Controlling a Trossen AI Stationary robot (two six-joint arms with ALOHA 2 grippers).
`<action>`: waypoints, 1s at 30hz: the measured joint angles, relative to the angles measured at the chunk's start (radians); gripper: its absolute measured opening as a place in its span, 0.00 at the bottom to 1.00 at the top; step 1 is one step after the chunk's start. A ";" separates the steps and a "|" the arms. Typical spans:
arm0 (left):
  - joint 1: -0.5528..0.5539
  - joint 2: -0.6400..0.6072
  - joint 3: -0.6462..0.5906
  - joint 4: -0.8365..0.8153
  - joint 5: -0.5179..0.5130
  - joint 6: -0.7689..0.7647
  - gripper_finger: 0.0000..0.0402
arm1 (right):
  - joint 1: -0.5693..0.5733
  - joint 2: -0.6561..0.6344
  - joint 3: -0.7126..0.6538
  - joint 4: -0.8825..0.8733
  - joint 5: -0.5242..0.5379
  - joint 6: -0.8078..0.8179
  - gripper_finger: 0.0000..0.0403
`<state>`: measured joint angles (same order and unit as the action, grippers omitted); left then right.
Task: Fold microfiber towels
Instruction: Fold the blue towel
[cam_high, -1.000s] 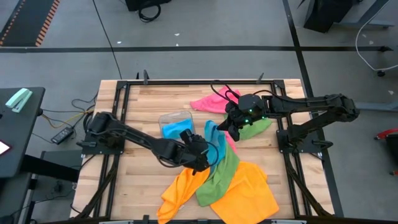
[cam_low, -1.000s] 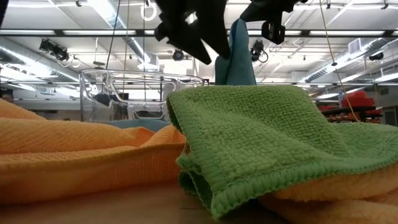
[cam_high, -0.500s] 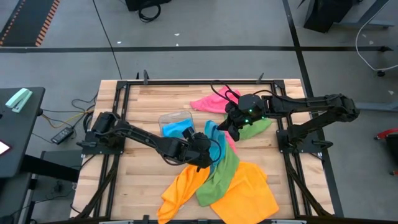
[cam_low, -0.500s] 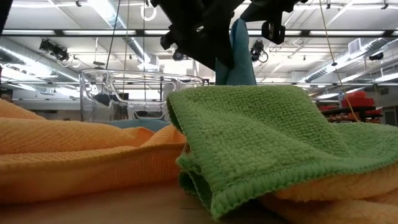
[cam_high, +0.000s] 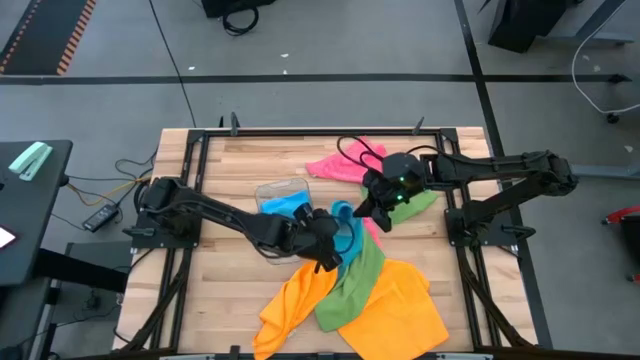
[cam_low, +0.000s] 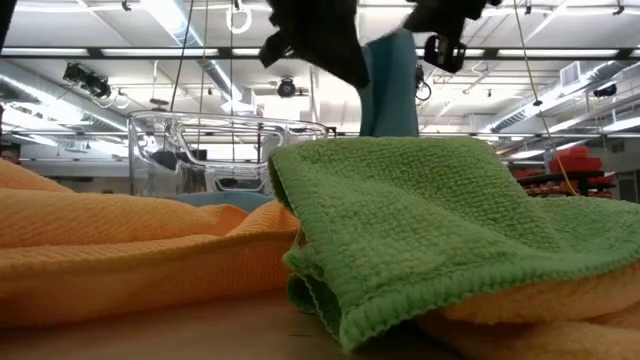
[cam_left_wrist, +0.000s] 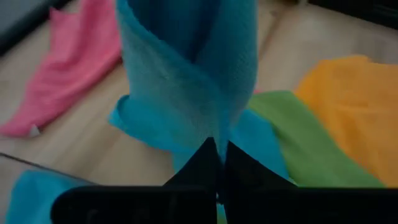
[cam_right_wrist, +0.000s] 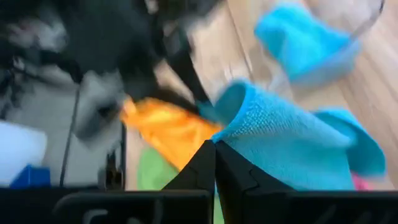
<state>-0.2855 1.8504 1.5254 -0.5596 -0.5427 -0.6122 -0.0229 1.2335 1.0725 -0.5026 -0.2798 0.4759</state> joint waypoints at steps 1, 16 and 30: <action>0.005 -0.011 0.006 -0.007 0.040 0.011 0.02 | 0.000 0.000 0.000 -0.033 -0.006 -0.013 0.05; 0.096 -0.064 0.034 -0.030 0.234 -0.084 0.02 | 0.072 0.000 -0.129 -0.035 0.062 -0.292 0.39; 0.191 -0.114 0.033 0.034 0.231 -0.168 0.04 | 0.157 0.000 -0.363 0.409 0.129 -0.242 0.37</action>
<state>-0.0950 1.7363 1.5585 -0.5260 -0.3116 -0.7806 0.1342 1.2335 0.7096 -0.0932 -0.1506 0.2335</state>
